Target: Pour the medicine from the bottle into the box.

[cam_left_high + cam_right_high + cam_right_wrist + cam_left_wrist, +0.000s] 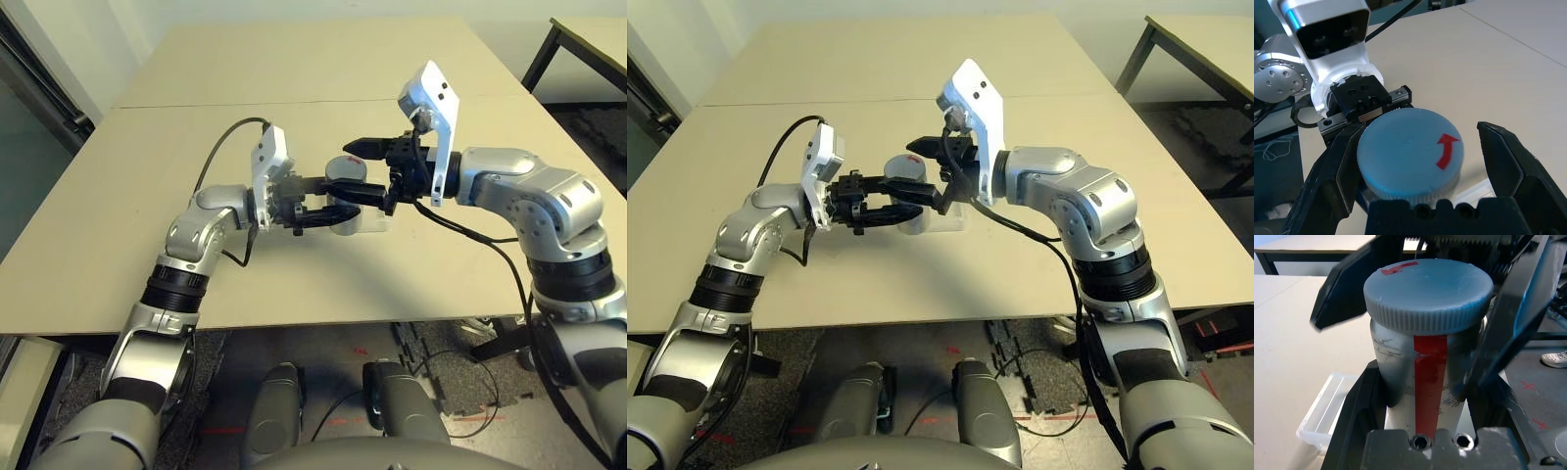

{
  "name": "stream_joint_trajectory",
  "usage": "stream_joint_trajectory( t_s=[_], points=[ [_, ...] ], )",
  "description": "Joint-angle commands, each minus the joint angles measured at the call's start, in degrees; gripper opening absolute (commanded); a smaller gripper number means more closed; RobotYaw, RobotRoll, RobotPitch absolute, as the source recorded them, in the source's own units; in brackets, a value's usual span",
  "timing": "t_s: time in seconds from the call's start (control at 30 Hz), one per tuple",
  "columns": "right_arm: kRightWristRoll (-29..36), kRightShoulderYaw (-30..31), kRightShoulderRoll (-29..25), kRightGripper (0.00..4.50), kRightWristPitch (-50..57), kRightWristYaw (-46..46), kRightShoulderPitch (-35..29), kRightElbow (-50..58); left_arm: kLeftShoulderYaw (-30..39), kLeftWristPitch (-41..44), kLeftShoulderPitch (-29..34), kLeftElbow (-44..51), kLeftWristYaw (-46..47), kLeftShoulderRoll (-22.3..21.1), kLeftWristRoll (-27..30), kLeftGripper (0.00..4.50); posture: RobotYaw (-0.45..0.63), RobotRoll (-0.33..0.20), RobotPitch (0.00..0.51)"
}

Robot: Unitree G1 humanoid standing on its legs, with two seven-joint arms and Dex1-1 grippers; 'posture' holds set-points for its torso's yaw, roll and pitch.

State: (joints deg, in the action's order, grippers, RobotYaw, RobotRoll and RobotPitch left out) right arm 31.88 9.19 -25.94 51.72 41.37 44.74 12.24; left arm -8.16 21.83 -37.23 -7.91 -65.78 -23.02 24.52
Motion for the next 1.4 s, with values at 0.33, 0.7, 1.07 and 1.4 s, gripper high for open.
stream_joint_trajectory(
  t_s=[0.33, 0.7, 1.07, 1.4],
  points=[
    [-0.4, -2.4, -0.7, 4.5, -0.1, -0.2, 0.3, 0.0, -0.3, 0.2, 1.4, 0.4, -0.2, -0.7, -0.7, 2.46, -0.04, 0.0, 0.093],
    [1.7, -6.2, -1.3, 4.5, 2.1, -2.0, -0.4, 2.2, 0.5, 0.2, 2.5, 0.0, 0.3, -1.9, -0.7, 2.46, -0.05, 0.0, 0.093],
    [2.3, -9.2, -4.1, 4.5, 2.7, -3.1, -4.4, 3.3, 1.5, 0.4, 3.4, 0.6, 0.8, -3.6, -0.1, 2.46, -0.04, 0.0, 0.095],
    [4.2, -10.7, -4.6, 4.5, 3.8, -3.3, -5.1, 4.3, 2.1, -0.1, 3.4, 0.0, 0.9, -3.8, -0.3, 2.46, -0.04, 0.0, 0.095]
  ],
)
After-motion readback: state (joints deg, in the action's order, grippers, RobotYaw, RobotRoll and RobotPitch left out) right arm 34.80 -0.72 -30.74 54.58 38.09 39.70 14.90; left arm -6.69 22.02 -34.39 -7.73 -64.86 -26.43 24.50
